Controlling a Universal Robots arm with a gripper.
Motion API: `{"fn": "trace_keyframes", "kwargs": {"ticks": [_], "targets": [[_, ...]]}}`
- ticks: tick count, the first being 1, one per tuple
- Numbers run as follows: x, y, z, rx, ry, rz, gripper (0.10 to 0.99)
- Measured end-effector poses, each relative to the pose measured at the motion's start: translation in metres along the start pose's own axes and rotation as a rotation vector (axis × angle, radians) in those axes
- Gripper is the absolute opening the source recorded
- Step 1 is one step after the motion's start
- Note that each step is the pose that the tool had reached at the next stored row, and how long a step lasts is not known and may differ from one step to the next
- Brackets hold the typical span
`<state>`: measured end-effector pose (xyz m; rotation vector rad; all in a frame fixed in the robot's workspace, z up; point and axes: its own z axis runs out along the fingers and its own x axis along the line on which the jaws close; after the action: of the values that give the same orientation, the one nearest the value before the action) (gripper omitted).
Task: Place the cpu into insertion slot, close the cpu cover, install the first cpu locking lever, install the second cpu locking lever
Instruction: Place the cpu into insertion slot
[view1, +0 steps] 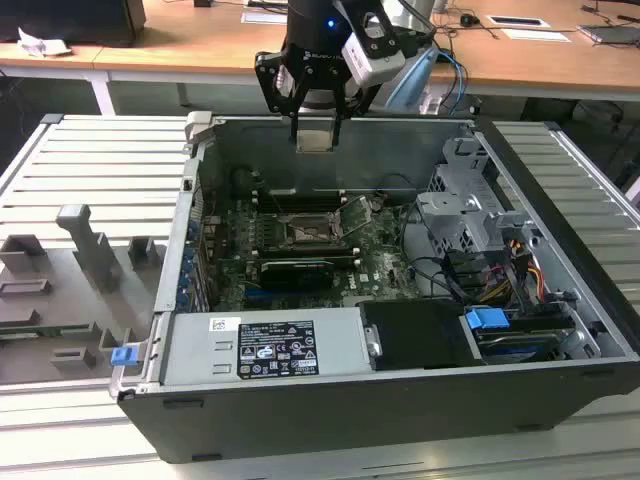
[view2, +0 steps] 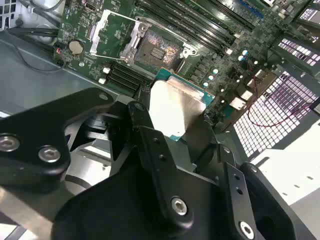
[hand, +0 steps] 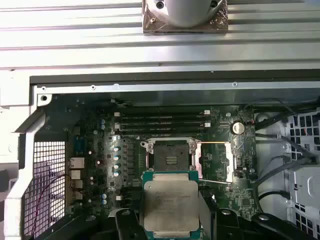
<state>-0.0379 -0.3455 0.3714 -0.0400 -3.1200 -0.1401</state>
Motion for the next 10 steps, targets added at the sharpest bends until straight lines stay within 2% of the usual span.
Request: {"fn": "trace_keyframes", "kwargs": {"ticks": [2, 5, 10], "targets": [[0.0, 0.0, 0.0, 0.0, -0.0005, 0.006, 0.529], [-0.0001, -0.0002, 0.0025, 0.003, -0.0044, 0.049, 0.529], [-0.0001, -0.0007, 0.0074, 0.003, -0.0045, 0.049, 0.529]]}}
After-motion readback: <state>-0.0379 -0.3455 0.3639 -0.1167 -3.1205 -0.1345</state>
